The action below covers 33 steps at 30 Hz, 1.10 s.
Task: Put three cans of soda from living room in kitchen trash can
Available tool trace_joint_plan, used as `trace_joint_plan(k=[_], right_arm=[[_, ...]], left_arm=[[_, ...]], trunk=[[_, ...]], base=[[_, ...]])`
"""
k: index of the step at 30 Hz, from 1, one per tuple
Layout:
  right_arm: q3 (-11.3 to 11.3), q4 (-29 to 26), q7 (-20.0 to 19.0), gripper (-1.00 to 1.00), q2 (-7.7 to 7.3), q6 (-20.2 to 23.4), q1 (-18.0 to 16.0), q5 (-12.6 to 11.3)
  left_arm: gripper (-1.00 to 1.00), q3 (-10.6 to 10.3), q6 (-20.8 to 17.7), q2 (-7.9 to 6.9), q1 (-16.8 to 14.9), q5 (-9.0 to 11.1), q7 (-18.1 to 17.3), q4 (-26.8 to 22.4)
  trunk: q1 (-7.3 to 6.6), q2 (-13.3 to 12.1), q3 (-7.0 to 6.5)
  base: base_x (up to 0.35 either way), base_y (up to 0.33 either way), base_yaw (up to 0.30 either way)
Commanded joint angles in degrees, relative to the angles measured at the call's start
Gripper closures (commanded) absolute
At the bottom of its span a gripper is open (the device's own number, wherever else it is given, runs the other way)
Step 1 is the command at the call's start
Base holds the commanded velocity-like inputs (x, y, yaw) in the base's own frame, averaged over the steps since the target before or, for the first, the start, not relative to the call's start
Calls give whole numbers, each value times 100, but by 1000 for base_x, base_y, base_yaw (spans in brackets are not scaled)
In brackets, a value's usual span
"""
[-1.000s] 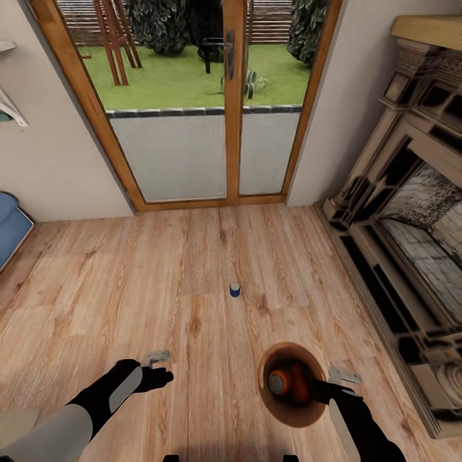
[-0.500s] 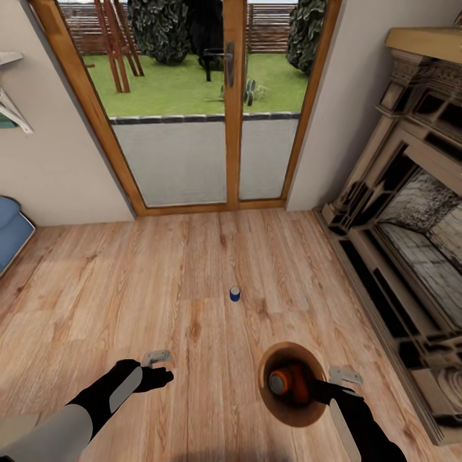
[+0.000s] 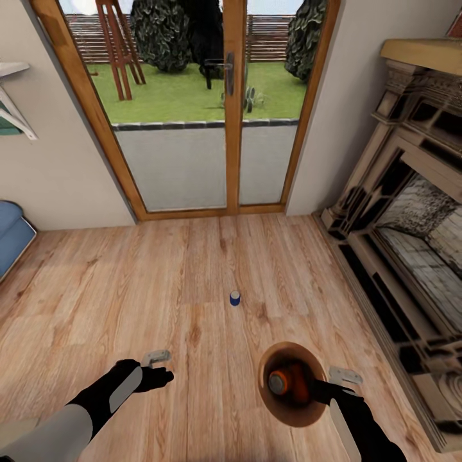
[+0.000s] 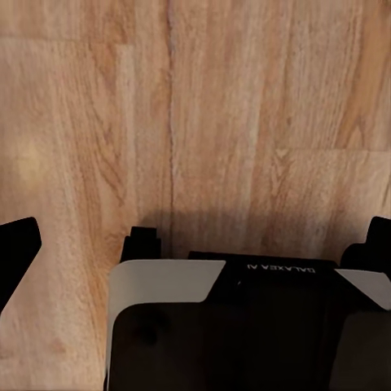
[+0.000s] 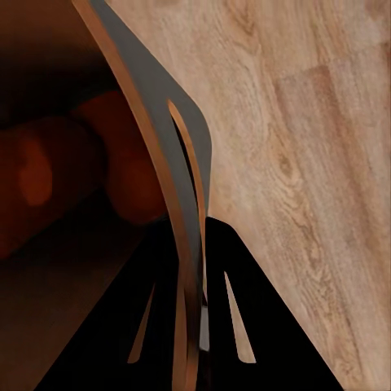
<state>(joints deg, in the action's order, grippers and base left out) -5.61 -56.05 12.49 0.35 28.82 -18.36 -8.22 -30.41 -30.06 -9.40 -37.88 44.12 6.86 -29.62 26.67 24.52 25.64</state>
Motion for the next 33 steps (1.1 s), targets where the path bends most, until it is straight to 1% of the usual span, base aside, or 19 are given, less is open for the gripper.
trace_joint_plan(k=[1, 12, 18, 33], right_arm=[[-2, -2, -36, 100, 0, -7, -1, -22], [2, -2, -36, 100, 3, -6, -1, -22], [6, -2, -36, 100, 7, -8, -1, -22], [7, -1, -37, 100, 9, -8, -1, -22]], left_arm=[[-100, 0, 0, 0, 0, 0, 0, 0], [-100, 0, 0, 2, 0, 0, 3, -1], [-100, 0, 112, 8, 0, 0, 4, 0], [-100, 0, 228, 9, 0, 0, -11, -15]], trunk=[[0, 0, -10], [0, 0, -112], [0, 0, -168], [0, 0, -307]], base=[[0, 0, 0], [0, 0, 0], [0, 0, 0], [0, 0, 0]])
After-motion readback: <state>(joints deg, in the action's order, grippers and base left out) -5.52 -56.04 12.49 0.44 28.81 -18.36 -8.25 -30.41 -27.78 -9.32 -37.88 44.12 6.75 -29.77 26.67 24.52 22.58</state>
